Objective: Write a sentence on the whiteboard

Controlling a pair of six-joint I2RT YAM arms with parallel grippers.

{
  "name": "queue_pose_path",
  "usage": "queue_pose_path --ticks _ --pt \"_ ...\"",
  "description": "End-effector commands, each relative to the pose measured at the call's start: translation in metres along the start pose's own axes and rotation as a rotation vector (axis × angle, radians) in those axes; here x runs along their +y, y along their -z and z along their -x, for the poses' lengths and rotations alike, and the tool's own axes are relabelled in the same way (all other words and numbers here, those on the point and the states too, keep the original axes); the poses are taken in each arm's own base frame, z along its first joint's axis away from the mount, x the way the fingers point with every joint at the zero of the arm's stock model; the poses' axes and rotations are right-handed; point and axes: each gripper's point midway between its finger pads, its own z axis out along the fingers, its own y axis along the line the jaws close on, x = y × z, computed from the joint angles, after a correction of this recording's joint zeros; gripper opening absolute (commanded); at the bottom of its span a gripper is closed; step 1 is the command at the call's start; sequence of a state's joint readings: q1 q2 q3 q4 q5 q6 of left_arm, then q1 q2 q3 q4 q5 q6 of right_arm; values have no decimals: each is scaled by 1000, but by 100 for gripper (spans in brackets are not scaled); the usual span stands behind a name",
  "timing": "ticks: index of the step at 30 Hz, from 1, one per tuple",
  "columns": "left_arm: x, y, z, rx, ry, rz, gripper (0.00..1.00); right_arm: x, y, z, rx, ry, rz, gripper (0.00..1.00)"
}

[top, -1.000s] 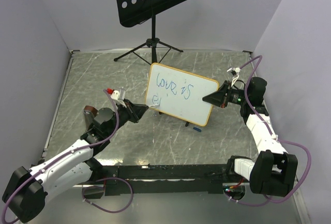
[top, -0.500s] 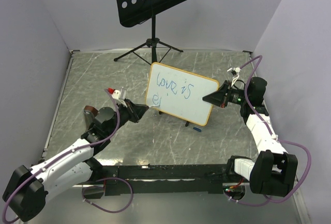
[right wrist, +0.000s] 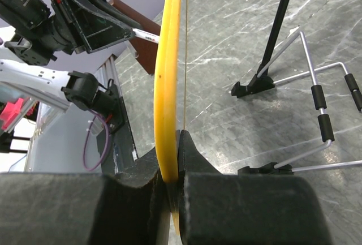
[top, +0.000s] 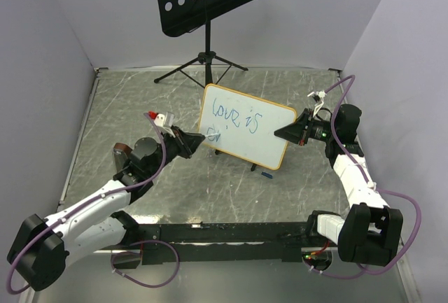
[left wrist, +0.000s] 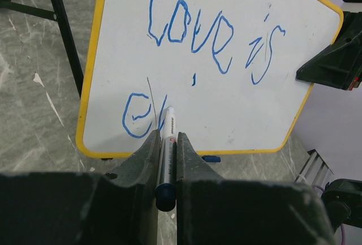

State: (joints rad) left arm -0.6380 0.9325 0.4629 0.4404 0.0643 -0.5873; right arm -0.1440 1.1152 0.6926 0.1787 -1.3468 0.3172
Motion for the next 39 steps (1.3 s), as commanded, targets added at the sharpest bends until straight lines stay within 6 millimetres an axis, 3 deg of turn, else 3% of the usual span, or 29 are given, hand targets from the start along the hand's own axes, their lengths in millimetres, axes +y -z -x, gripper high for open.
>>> queue_pose_path --ticks 1,7,30,34,39 --pt "-16 -7 26 -63 -21 -52 1 25 2 9 13 105 100 0" --pt "-18 -8 23 -47 -17 -66 1 25 2 9 14 105 101 0" --pt "6 10 -29 110 28 3 1 25 2 9 13 105 99 0" --pt "5 10 -30 112 29 -7 1 25 2 9 13 105 99 0" --pt "-7 10 -15 68 37 -48 1 25 2 9 13 105 99 0"
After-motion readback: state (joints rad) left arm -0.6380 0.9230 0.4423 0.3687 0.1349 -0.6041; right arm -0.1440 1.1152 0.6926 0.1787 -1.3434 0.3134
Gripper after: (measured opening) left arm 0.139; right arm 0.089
